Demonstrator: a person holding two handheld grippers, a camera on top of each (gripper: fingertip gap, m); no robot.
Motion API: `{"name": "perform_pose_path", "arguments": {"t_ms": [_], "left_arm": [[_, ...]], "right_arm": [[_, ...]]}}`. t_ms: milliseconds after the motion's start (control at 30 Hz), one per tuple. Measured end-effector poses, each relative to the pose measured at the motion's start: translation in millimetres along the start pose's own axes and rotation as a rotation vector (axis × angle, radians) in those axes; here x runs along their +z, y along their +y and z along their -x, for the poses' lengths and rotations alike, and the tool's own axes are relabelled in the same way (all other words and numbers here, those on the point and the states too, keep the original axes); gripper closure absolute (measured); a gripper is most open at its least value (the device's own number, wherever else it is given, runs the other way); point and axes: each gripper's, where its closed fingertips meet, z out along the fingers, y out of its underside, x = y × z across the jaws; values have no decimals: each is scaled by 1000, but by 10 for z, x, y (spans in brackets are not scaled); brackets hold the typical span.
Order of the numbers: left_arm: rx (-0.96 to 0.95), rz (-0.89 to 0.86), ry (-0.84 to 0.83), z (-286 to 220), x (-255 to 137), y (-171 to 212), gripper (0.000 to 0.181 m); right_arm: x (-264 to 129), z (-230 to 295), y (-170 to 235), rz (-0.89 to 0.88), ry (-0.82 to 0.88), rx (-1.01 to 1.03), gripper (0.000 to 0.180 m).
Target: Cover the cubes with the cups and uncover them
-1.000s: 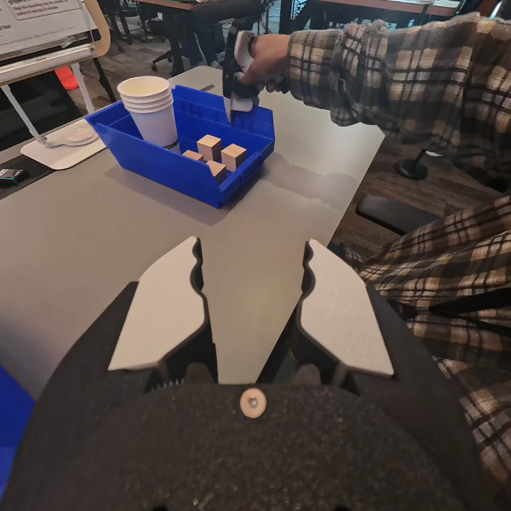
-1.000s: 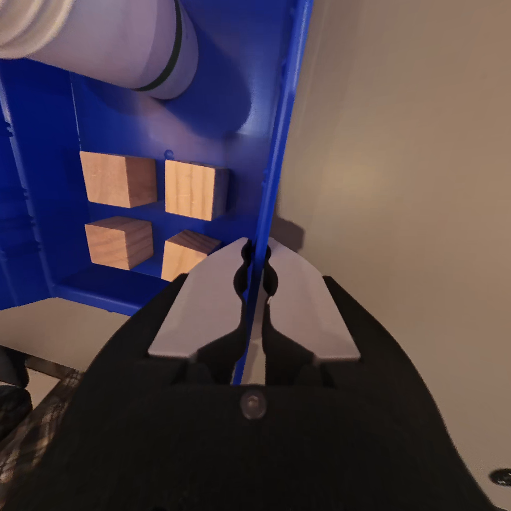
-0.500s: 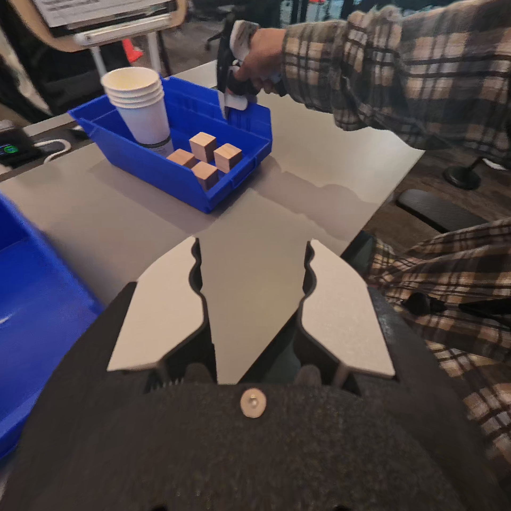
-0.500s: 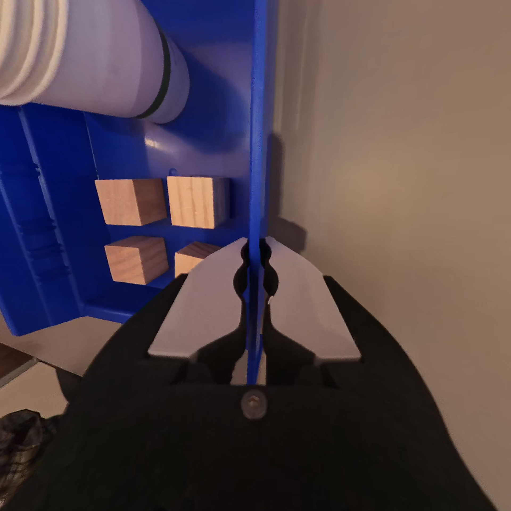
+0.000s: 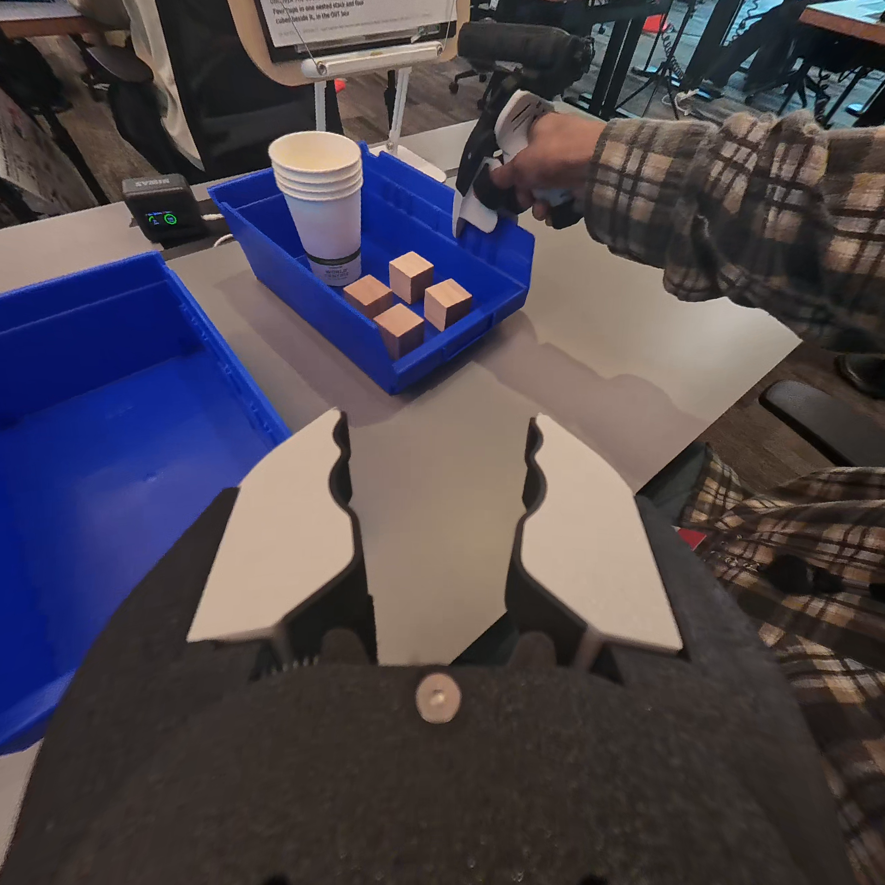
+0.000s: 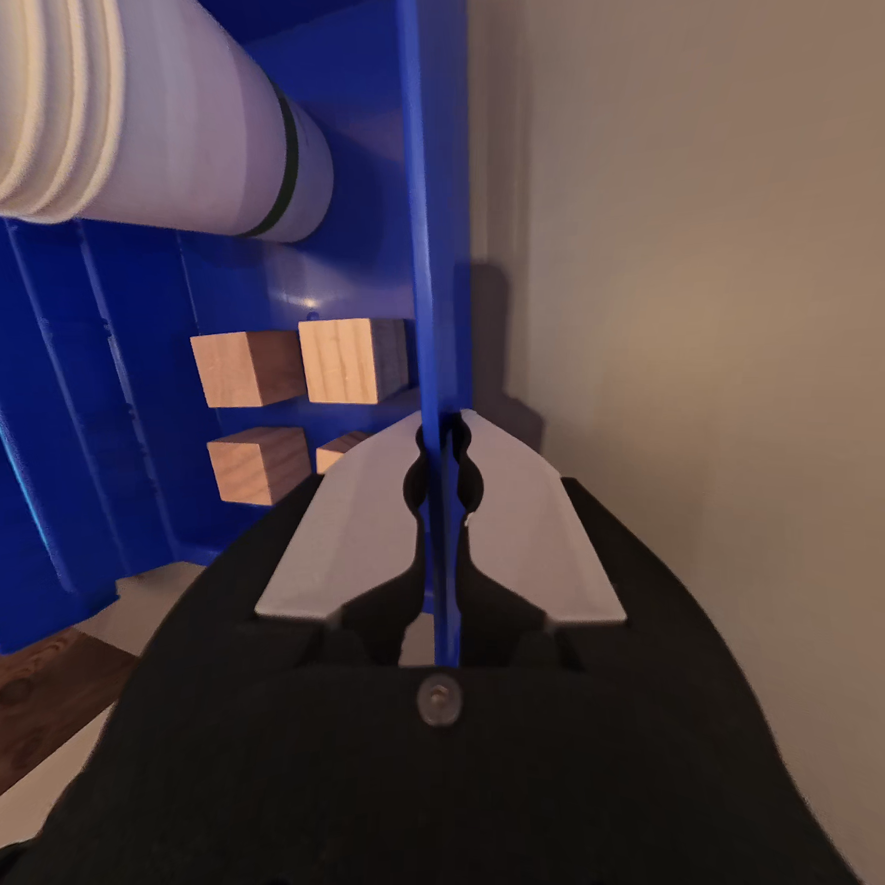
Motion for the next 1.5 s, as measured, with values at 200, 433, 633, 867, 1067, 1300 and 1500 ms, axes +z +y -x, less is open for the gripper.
{"name": "perform_pose_path", "arguments": {"t_ms": [200, 433, 633, 867, 1067, 1300, 1500], "left_arm": [[14, 35, -42, 115, 33, -12, 111], [40, 218, -278, 1203, -121, -87, 97], [-235, 475, -326, 2276, 42, 279, 92], [-426, 752, -360, 2867, 131, 904, 93], [-566, 938, -274, 2720, 22, 1332, 174], [-785, 924, -229, 2045, -165, 1450, 170], [-963, 738, 33, 1163, -105, 1313, 153]], "right_arm": [[41, 180, 49, -6, -31, 31, 170], [-235, 312, 45, -29, -322, 26, 133], [-783, 3, 188, -125, -412, -187, 133], [-1008, -461, 738, -62, -469, -298, 144], [-1051, -712, 1034, -27, -493, -342, 148], [-1079, -825, 1083, -52, -547, -358, 150], [-1128, -753, 1137, -70, -613, -407, 150]]}}
